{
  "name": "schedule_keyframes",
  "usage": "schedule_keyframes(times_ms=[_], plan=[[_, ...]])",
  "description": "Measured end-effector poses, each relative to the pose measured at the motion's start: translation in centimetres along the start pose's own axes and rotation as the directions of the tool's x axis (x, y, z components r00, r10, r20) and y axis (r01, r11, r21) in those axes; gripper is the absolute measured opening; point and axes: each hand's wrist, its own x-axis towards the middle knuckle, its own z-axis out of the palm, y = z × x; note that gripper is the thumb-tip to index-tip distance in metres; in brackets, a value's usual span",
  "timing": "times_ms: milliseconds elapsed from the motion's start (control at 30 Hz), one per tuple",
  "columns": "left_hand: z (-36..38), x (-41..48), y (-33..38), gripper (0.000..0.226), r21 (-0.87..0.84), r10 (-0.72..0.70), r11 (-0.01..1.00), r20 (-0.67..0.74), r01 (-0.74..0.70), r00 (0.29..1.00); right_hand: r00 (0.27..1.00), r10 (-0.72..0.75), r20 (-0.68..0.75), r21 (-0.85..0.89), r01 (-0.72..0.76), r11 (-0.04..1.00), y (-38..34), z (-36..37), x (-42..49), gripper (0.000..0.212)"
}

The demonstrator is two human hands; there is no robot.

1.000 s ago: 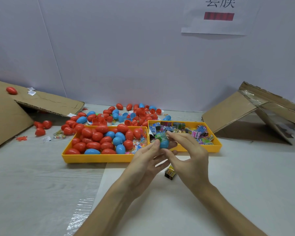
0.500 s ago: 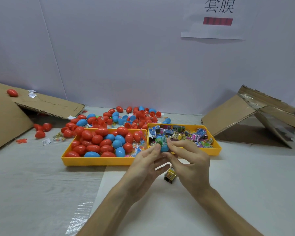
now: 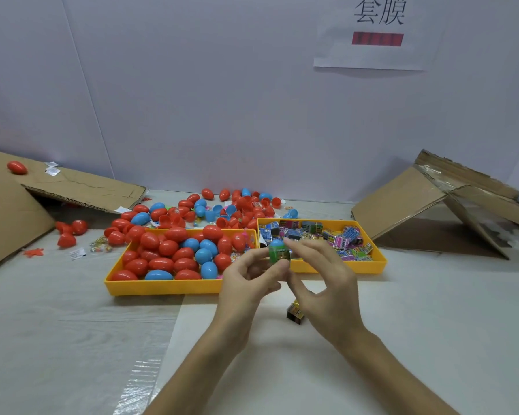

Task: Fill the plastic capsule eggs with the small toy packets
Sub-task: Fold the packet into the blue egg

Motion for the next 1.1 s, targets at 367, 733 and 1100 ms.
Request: schedule_keyframes(times_ms=[367, 733, 1100], plan=[[-0.16, -0.13, 0.93, 0.025, -0.223, -0.126, 0.961, 0.167, 0.162, 0.978, 0.996, 0.088, -0.018, 0.09, -0.086, 0.992, -0.29, -0.04, 0.11, 0.039], [-0.44, -0.1, 0.82, 0.048, -0.365, -0.139, 0.909, 0.188, 0.201, 0.972, 0.997, 0.054, -0.054, 0.031, -0.052, 0.998, -0.12, -0.55, 0.23, 0.03], [-0.33, -0.12, 0.8, 0.052, -0.389, -0.146, 0.895, 0.212, 0.22, 0.966, 1.0, -0.013, -0.017, 0.026, 0.013, 1.0, -0.12, -0.42, 0.23, 0.036]])
